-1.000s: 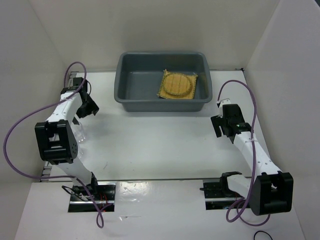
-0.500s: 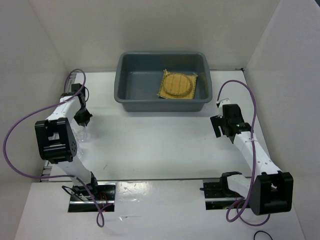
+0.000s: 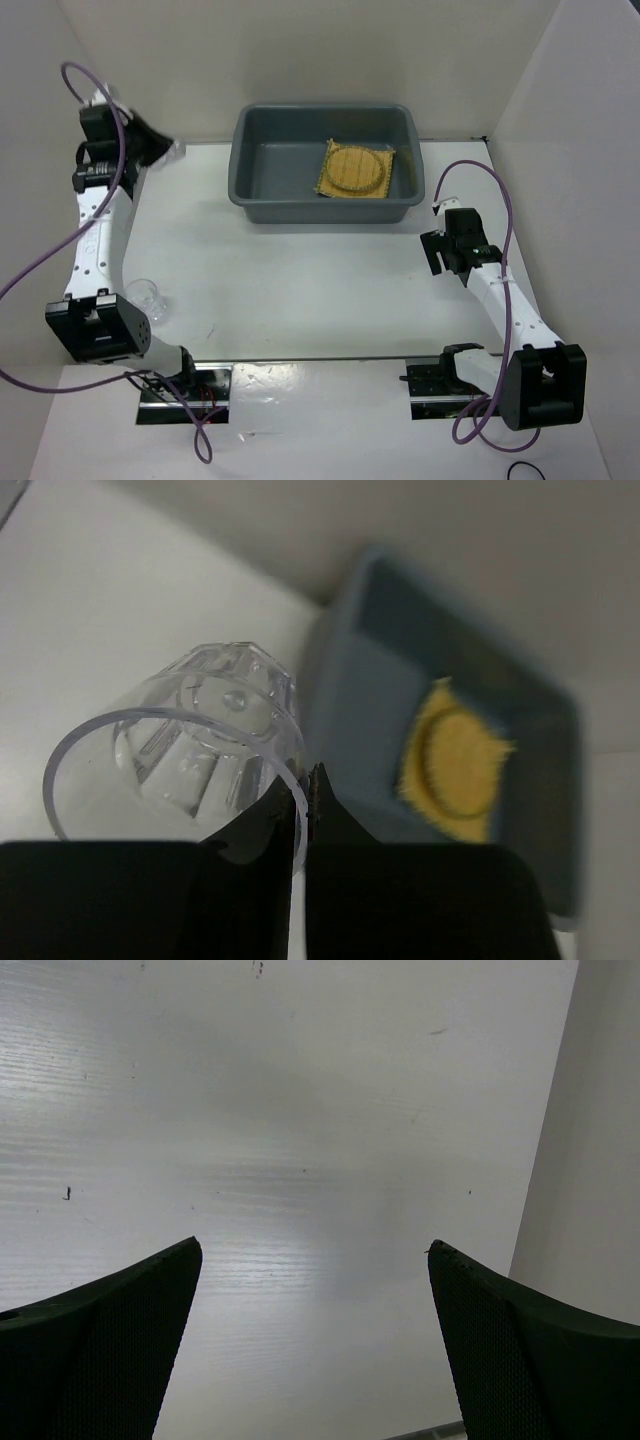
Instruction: Place the mixed dishes into the plastic bin
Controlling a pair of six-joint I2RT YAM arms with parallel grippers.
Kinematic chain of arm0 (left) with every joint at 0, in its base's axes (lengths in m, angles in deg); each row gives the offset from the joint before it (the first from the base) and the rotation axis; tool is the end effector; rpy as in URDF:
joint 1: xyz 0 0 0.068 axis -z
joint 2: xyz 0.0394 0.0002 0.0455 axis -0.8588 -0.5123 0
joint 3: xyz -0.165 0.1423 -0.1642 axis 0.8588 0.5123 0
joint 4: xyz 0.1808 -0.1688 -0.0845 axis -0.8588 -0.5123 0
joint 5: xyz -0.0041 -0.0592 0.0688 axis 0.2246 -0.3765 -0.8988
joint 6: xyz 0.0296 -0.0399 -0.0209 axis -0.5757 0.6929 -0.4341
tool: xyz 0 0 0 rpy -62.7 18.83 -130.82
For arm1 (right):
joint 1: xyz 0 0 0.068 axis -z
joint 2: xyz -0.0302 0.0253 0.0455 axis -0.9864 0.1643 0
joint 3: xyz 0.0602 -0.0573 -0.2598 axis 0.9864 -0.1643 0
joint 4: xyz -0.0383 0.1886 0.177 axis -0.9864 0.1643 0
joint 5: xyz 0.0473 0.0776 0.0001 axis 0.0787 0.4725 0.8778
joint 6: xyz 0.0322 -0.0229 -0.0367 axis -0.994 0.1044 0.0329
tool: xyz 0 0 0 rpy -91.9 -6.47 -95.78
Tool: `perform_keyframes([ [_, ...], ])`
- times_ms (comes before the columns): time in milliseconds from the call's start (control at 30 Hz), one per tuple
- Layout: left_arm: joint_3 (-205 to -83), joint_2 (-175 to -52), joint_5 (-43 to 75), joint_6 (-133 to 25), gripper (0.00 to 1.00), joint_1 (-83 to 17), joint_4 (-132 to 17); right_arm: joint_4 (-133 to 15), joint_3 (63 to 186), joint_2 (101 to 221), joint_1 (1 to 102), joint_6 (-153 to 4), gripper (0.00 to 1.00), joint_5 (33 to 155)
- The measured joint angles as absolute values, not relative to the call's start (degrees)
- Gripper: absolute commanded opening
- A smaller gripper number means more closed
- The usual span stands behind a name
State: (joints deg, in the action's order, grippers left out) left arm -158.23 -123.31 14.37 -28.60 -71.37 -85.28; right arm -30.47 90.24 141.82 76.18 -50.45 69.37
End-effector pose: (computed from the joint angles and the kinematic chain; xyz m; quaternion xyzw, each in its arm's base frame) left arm 0.3323 0.0678 0.3981 -0.3186 0.7768 -0.1596 0.5192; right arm 0.2164 0.0062 0.2332 -0.1268 0.9216 -0.1742 0.3228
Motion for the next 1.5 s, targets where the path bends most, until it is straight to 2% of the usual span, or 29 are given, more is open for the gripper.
perform_keyframes([
  [133, -180.0, -131.09, 20.47, -28.91, 0.0, -65.18, -81.46, -30.47, 90.24, 141.82, 76.16, -50.45, 0.98, 69.39],
  [233, -206.9, -147.44, 18.56, -33.98, 0.0, -57.16, -91.73, -30.49, 90.24, 141.67, 75.9, -50.45, 0.98, 69.39],
  [300, -218.49, -157.8, 16.57, -36.77, 0.0, -52.46, -95.66, -30.6, 90.16, 141.39, 75.85, -50.45, 0.98, 69.37],
  [400, -222.99, -168.12, 13.32, -38.68, 0.0, -46.95, -104.71, -30.6, 89.91, 140.88, 75.7, -50.45, 0.98, 69.33],
  [533, -222.9, -178.06, 10.32, -39.88, 0.0, -42.91, -114.83, -30.62, 89.87, 140.64, 75.37, -50.45, 0.98, 69.35],
  [833, -219.28, -180.12, 7.11, -41.34, 0.0, -39.63, -121.04, -30.62, 89.87, 140.32, 75.28, -50.45, 0.98, 69.35],
  [900, -218.77, -180.12, 6.45, -41.8, 0.45, -39.24, -121.32, -30.62, 89.87, 140.29, 75.26, -50.45, 0.98, 69.35],
  [1067, -218.16, -180.12, 4.55, -42.57, 0.81, -38.54, -121.89, -30.62, 89.87, 140.29, 75.28, -50.45, 0.98, 69.35],
  [1133, -218.6, -179.98, 3.2, -42.54, 0.99, -38.17, -122.44, -30.62, 89.87, 140.29, 75.26, -50.45, 0.98, 69.35],
  [1267, -225.46, -179.26, -4.91, -41.74, 0.99, -36.83, -123.95, -30.62, 89.87, 140.29, 75.11, -50.26, 0.98, 69.39],
  [1367, -231.23, -174.46, -16.58, -39.64, 0.99, -34.95, -125.58, -30.62, 89.85, 140.29, 74.3, -50.21, 0.98, 69.41],
  [1433, -228.96, -166.65, -25.43, -37.8, 0.99, -33.69, -126.26, -30.62, 89.85, 140.29, 73.8, -50.19, 0.98, 69.41],
  [1500, -220.24, -155.75, -32.91, -35.46, 1.0, -32.99, -127.11, -30.64, 89.85, 140.29, 73.47, -50.15, 0.98, 69.41],
])
